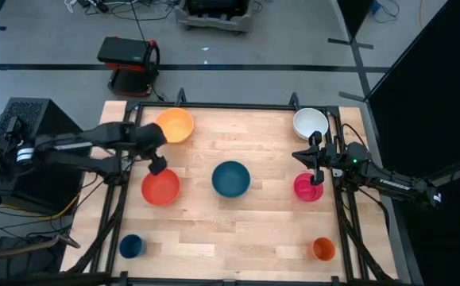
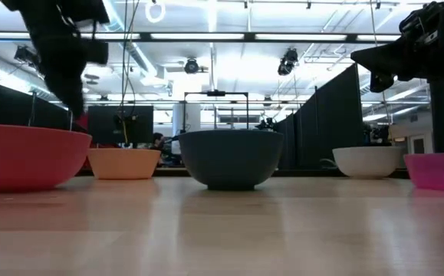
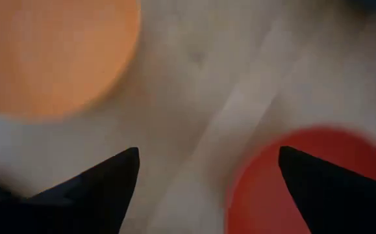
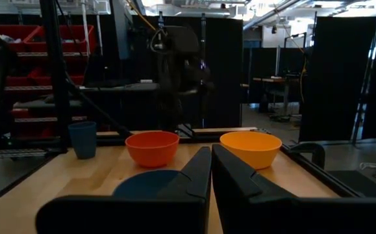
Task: Nest bowls inside each other
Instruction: Stack the orange bowl on top of the yellow bowl
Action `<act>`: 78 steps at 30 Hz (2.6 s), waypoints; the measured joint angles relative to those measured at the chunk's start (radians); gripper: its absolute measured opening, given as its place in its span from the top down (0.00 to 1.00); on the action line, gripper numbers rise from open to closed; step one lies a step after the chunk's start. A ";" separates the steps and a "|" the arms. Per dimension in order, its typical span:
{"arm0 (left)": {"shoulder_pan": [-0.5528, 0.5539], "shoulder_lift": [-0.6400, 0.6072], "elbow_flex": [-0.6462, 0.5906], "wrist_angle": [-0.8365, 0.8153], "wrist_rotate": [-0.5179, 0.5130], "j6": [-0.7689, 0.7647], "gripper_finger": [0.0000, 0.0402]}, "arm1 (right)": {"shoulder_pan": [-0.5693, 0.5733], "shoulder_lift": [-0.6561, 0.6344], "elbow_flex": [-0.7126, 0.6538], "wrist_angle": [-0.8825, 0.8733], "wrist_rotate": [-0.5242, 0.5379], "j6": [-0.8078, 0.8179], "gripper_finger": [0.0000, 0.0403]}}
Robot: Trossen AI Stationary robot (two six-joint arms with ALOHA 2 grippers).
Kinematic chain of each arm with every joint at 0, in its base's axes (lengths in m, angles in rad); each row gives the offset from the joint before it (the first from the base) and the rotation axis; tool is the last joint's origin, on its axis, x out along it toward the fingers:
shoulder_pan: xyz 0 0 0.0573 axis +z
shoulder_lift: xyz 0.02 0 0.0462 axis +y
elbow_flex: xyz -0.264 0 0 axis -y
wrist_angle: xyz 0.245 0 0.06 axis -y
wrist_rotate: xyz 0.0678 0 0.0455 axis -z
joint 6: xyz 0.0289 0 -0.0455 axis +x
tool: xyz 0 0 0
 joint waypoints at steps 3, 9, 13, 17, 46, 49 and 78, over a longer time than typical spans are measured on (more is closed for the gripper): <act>0.000 0.113 0.045 -0.138 0.018 -0.017 0.14 | 0.000 0.000 0.000 0.000 0.000 0.001 1.00; 0.000 0.235 0.073 -0.282 0.035 -0.006 0.16 | 0.000 0.000 0.000 0.000 0.000 0.001 1.00; 0.000 0.259 0.060 -0.279 0.036 -0.002 0.17 | 0.000 0.000 0.000 0.000 0.000 0.001 1.00; 0.000 0.260 0.039 -0.256 0.035 -0.007 0.16 | 0.000 0.000 0.000 0.000 0.000 -0.002 1.00; 0.002 0.260 0.013 -0.173 0.060 -0.191 1.00 | 0.000 0.000 0.000 0.000 0.000 -0.003 1.00; 0.026 0.272 0.098 -0.180 0.017 -0.172 1.00 | 0.000 0.000 0.000 0.001 0.000 -0.002 1.00; 0.677 0.623 0.547 -0.190 -0.091 0.075 1.00 | 0.000 0.000 0.000 0.003 0.003 0.079 1.00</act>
